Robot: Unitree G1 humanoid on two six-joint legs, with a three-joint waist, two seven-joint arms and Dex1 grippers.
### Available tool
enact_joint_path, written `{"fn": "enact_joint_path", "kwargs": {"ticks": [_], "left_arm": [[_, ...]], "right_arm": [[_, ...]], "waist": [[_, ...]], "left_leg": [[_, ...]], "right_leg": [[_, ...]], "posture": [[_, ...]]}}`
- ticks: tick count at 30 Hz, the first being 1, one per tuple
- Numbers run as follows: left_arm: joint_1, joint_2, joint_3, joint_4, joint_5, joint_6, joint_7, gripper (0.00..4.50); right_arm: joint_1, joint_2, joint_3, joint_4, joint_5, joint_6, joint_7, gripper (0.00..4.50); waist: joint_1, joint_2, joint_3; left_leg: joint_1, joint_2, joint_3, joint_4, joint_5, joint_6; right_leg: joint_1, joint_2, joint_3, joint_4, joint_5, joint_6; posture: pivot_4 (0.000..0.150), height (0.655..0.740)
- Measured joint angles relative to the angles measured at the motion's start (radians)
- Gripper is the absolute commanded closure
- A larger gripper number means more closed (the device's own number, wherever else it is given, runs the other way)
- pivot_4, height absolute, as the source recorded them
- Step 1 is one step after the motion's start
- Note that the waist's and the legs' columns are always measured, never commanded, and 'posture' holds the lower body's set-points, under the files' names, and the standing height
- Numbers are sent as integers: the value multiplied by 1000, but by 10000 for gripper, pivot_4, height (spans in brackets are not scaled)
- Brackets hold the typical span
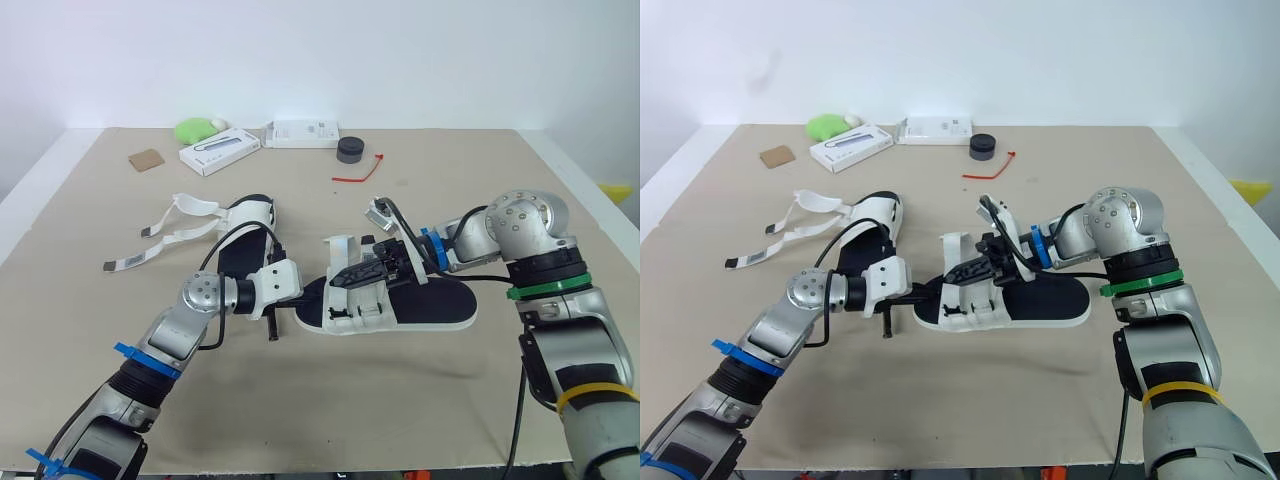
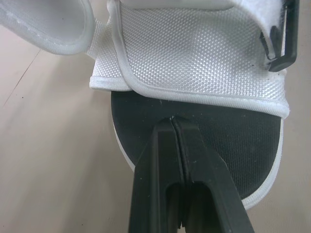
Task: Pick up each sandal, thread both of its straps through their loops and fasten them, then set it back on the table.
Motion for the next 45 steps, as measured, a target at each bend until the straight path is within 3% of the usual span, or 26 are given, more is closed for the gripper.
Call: {"fn": "enact_joint_path", "kwargs": {"ticks": [10,28,45], "left_arm": [[3,0,-1,-5,1,1,1,45000],[11,1,0,-14,6,4,2,45000],[8,0,0,-8,6,4,0,45000]], "right_arm": [[33,-15,1,-37,-3,-7,23,44439],[82,-12,39,-91,-240,-119,137,44439],[128,-18,32,-331,-260,-80,168,44439]], "waist": [[0,0,0],[0,0,0],[0,1,-1]], "left_leg": [[0,0,0,0,0,0],[0,0,0,0,0,0],[0,0,-1,0,0,0]], "right_leg": [[0,0,0,0,0,0],[0,1,0,0,0,0],[0,1,0,0,0,0]], "posture": [[1500,7400],[1500,7400],[1500,7400]]}}
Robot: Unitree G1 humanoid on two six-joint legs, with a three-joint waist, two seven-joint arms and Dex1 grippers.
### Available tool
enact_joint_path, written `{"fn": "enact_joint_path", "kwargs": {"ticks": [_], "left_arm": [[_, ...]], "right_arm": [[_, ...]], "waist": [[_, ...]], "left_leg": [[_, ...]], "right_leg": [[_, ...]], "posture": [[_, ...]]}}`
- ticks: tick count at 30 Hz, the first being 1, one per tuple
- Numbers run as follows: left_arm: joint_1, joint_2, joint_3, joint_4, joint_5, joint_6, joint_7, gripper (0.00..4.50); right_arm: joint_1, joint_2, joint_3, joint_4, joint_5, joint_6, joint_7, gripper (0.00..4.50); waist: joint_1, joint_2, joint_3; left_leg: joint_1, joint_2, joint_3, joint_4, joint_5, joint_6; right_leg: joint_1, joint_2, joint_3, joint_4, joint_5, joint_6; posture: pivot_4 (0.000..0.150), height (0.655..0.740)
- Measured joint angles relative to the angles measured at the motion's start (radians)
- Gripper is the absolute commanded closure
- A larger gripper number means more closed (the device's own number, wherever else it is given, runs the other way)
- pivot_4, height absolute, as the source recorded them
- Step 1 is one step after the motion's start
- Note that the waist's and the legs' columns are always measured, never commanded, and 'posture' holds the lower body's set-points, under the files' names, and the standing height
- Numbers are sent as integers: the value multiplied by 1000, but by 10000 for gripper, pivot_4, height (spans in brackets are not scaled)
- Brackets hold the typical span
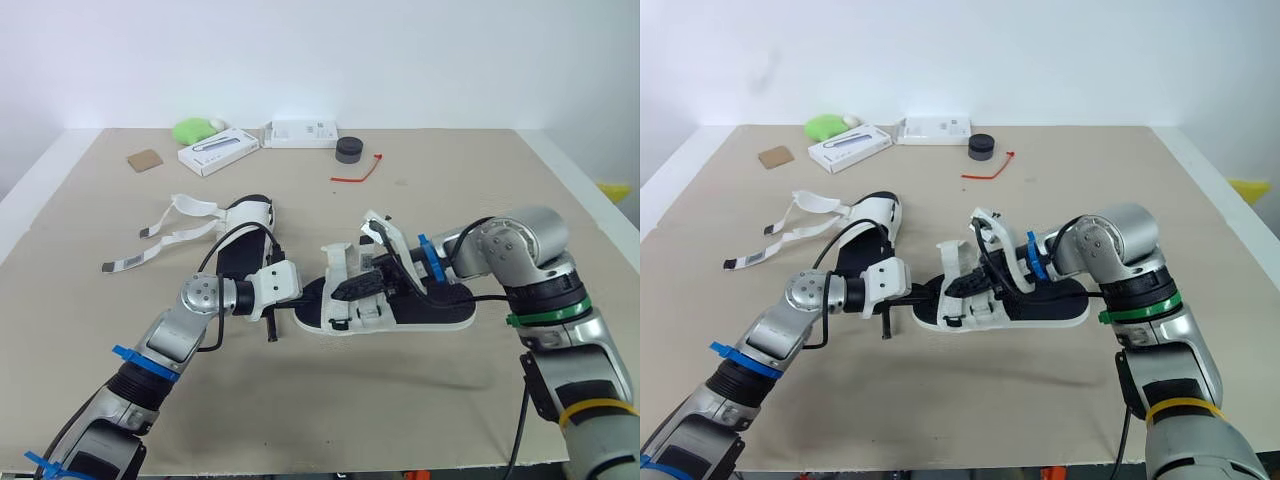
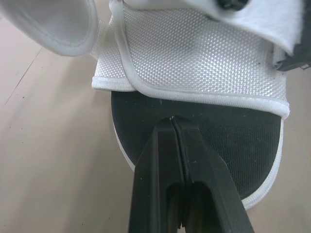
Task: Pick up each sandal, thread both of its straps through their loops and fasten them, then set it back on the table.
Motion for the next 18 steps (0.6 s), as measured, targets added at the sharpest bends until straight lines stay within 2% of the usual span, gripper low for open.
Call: {"fn": "enact_joint_path", "kwargs": {"ticks": [7,9,11,15,18], "left_arm": [[-4,-5,0,8,0,0,0,45000],[-5,-7,0,11,0,-1,0,45000],[-7,-8,0,13,0,-1,0,45000],[-10,-9,0,18,0,-2,-1,45000],[-12,-9,0,21,0,-3,-1,45000]], "right_arm": [[46,-11,20,-68,-19,-17,0,44439],[49,-9,18,-75,-22,-19,-1,39382],[54,1,13,-76,-21,-26,0,32421],[51,12,0,-83,-20,-41,0,14069],[22,24,-34,-81,-21,-37,-8,14069]], "waist": [[0,1,-2],[0,1,-2],[0,1,-2],[0,1,-2],[0,2,-2]], "left_leg": [[0,0,0,0,0,0],[0,0,0,0,0,0],[0,0,0,0,0,0],[0,-1,0,1,0,0],[0,-1,0,1,0,0]], "right_leg": [[0,0,0,0,-1,2],[0,0,0,0,-1,2],[0,0,0,0,-1,2],[0,0,0,0,-1,2],[0,-1,0,0,-1,2]], "posture": [[1500,7400],[1500,7400],[1500,7400],[1500,7400],[1500,7400]]}}
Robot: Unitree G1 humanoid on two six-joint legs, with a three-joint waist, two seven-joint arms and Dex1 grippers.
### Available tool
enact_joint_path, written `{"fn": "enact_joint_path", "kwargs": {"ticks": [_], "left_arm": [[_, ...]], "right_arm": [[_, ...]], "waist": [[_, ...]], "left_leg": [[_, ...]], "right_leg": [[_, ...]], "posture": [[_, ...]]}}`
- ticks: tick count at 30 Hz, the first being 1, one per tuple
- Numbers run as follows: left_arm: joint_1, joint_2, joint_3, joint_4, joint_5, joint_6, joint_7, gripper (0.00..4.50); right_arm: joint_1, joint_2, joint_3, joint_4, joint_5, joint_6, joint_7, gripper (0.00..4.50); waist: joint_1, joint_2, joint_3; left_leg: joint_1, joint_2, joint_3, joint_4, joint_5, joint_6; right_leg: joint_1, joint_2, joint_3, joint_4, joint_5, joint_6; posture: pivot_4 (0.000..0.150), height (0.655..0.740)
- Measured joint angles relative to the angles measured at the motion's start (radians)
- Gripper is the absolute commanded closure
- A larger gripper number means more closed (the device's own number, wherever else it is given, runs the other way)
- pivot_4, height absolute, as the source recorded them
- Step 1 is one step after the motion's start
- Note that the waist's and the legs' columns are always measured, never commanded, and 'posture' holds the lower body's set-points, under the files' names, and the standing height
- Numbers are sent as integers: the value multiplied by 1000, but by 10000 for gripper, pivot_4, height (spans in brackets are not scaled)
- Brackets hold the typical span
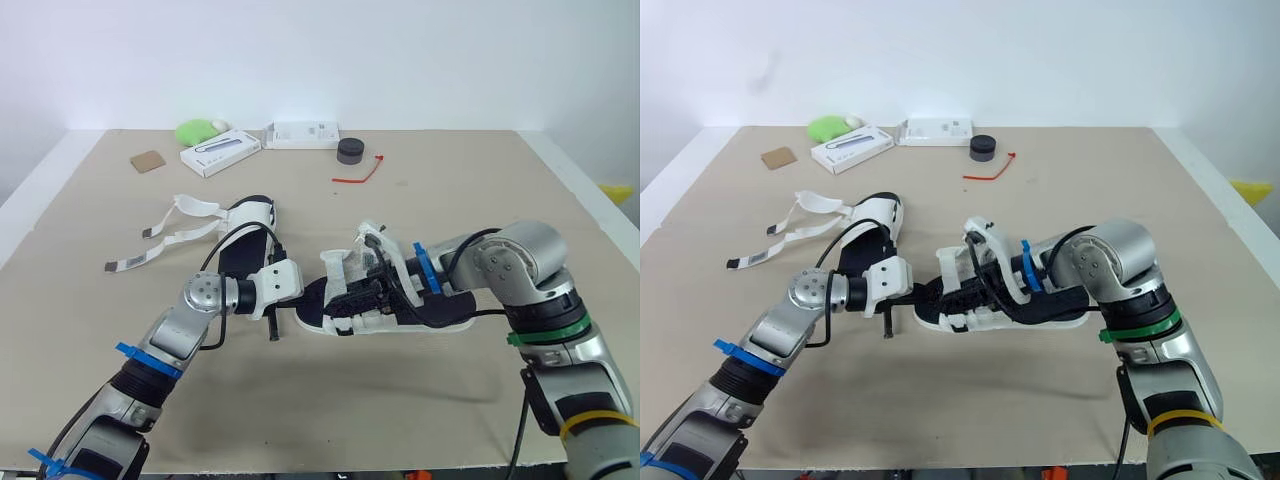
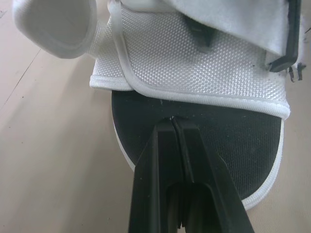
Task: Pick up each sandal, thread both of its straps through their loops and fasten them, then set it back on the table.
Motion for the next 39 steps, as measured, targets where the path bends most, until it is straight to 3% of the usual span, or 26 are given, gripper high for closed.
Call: {"fn": "enact_joint_path", "kwargs": {"ticks": [5,8,13,38,39], "left_arm": [[0,0,0,0,0,-1,0,45000],[0,0,0,0,0,0,0,45000],[0,0,0,-2,0,-1,0,45000],[-6,-4,-3,8,3,-4,-1,45000],[-6,-5,-3,8,3,-4,-1,45000]], "right_arm": [[-48,18,-56,8,2,16,-16,14069],[-47,25,-58,16,2,35,-18,21026],[-23,28,-58,20,-1,41,-25,44682],[121,-22,-14,-155,-34,-25,-50,44682],[121,-23,-14,-155,-34,-25,-50,41667]], "waist": [[0,0,0],[0,0,0],[0,0,0],[1,1,-1],[1,0,-1]], "left_leg": [[0,0,-1,0,0,0],[0,0,0,0,0,0],[0,0,0,0,0,0],[0,-1,-1,0,0,0],[0,-1,-1,0,0,0]], "right_leg": [[0,0,-1,0,0,0],[0,0,0,0,1,-2],[0,0,-1,0,1,-2],[0,-1,0,0,-2,3],[0,-1,0,0,-2,3]], "posture": [[1500,7400],[1500,7400],[1500,7400],[1500,7400],[1500,7400]]}}
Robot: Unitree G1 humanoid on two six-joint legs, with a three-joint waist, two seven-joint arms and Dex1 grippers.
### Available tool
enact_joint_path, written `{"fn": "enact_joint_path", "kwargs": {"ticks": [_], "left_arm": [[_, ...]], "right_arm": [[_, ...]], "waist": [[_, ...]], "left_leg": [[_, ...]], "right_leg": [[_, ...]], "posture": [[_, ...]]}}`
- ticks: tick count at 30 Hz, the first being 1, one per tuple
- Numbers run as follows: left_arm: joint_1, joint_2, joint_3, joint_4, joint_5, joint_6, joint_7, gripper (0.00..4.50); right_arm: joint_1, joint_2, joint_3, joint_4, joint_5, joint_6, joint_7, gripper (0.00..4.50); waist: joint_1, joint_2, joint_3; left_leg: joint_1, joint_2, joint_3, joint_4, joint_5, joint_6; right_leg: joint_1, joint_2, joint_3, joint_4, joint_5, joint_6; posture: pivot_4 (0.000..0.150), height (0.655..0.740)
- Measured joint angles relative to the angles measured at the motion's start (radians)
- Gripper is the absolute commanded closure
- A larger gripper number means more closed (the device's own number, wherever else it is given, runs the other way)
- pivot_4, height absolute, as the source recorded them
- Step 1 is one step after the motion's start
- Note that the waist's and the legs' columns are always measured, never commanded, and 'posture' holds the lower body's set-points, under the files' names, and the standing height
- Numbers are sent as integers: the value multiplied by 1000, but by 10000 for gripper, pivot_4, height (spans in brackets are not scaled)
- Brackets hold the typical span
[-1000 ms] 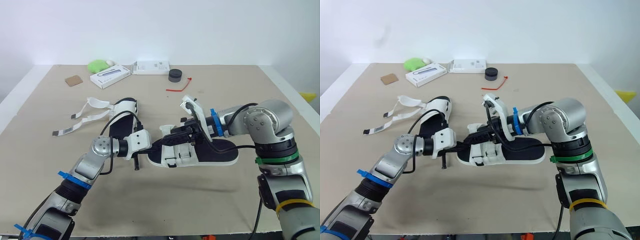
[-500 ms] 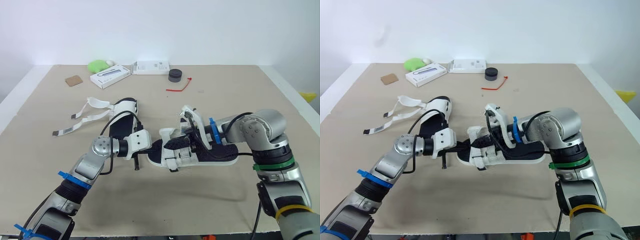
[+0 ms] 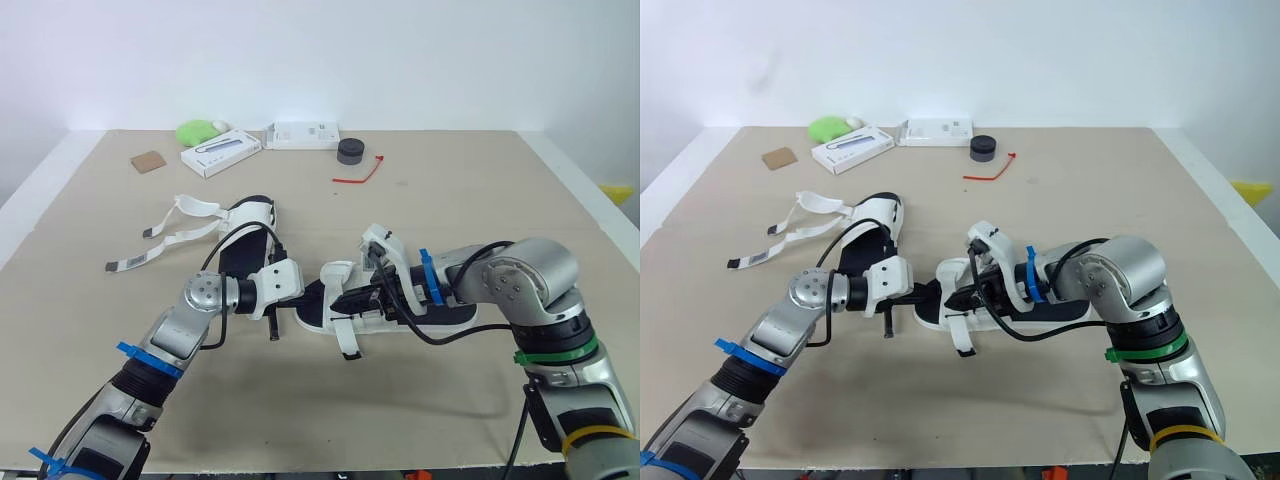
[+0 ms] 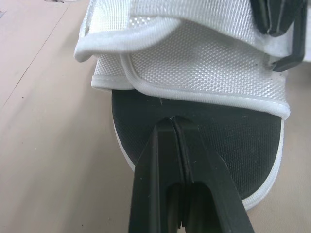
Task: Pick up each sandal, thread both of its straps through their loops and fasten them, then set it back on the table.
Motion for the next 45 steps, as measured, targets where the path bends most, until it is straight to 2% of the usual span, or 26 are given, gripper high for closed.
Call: {"fn": "enact_joint_path", "kwargs": {"ticks": [3,9,13,16,22,26,36,39,45], "left_arm": [[-5,-1,-2,8,0,-8,-1,45000],[-11,-3,-7,16,0,-16,-1,45000],[-17,-5,-14,20,0,-19,-2,45000],[-20,-3,-13,26,0,-20,-6,45000],[-33,-2,-14,48,0,-22,-17,45000],[-36,-2,-15,54,0,-31,-21,45000],[-33,2,-13,50,0,-31,-19,45000],[-33,2,-13,49,0,-31,-18,45000],[-26,2,-14,40,0,-31,-17,45000]], "right_arm": [[-5,-22,1,-2,15,1,23,32690],[-38,-101,-77,-56,87,32,71,1422],[11,-171,-155,-126,183,84,117,1422],[115,-197,-213,-190,274,128,129,1422],[287,-88,-193,-251,239,97,-16,1422],[324,-40,-183,-245,177,40,-99,1422],[332,1,-178,-241,165,36,-159,1422],[327,0,-176,-236,166,40,-159,1422],[303,-85,-175,-233,189,97,-135,1422]], "waist": [[1,0,0],[11,0,0],[19,0,0],[19,0,-1],[18,1,-1],[18,0,-2],[17,0,-2],[17,0,-2],[18,0,-2]], "left_leg": [[0,-1,0,0,0,0],[0,-1,0,1,0,0],[-1,-1,-1,1,0,0],[0,0,-1,1,0,0],[1,0,0,1,1,1],[1,0,-1,2,1,1],[1,1,0,2,1,1],[1,1,0,2,1,1],[1,1,0,2,1,1]], "right_leg": [[0,-1,0,0,0,0],[0,-1,0,0,0,1],[0,-1,-1,0,-1,1],[1,0,0,0,-1,1],[2,2,2,1,0,2],[2,3,2,1,0,2],[2,5,4,1,0,2],[2,5,4,2,0,2],[1,5,4,1,-1,2]], "posture": [[1500,7400],[1500,7400],[1500,7400],[1500,7400],[1500,7400],[1500,7400],[1500,7400],[1500,7400],[1500,7400]]}}
